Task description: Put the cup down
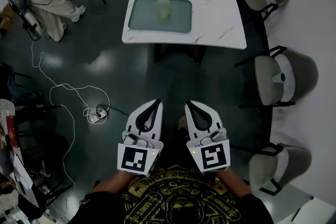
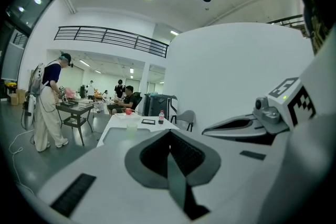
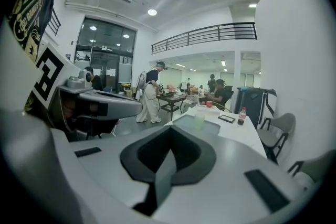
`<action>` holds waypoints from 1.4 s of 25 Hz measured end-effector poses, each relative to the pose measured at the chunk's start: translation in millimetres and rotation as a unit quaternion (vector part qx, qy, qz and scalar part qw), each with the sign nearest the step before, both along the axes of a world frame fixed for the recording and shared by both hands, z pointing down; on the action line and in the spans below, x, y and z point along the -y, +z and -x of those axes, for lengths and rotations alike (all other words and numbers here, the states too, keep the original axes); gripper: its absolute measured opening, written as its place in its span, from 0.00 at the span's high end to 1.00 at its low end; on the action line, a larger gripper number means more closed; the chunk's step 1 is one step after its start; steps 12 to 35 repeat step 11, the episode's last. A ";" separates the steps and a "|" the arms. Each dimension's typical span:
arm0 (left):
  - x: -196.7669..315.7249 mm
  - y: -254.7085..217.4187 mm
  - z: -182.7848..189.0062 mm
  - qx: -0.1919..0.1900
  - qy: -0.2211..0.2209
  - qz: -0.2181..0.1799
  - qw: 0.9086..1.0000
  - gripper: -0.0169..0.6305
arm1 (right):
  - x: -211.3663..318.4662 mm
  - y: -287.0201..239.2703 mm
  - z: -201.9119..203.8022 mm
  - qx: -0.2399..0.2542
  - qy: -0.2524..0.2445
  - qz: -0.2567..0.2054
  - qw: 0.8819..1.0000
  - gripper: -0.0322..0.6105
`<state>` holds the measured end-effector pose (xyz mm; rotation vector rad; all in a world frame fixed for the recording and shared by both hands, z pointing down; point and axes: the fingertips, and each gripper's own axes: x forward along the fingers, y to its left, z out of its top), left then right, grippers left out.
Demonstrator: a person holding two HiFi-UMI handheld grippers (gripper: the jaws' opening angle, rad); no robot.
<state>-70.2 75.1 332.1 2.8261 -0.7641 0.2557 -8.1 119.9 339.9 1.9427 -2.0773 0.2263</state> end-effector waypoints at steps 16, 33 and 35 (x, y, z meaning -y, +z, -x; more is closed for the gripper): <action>6.7 6.3 10.6 0.022 -0.009 0.004 1.000 0.96 | -2.9 1.4 -2.9 0.005 0.028 -0.002 1.000 0.94; 6.7 6.3 10.6 0.022 -0.009 0.004 1.000 0.96 | -2.9 1.4 -2.9 0.005 0.028 -0.002 1.000 0.94; 6.7 6.3 10.6 0.022 -0.009 0.004 1.000 0.96 | -2.9 1.4 -2.9 0.005 0.028 -0.002 1.000 0.94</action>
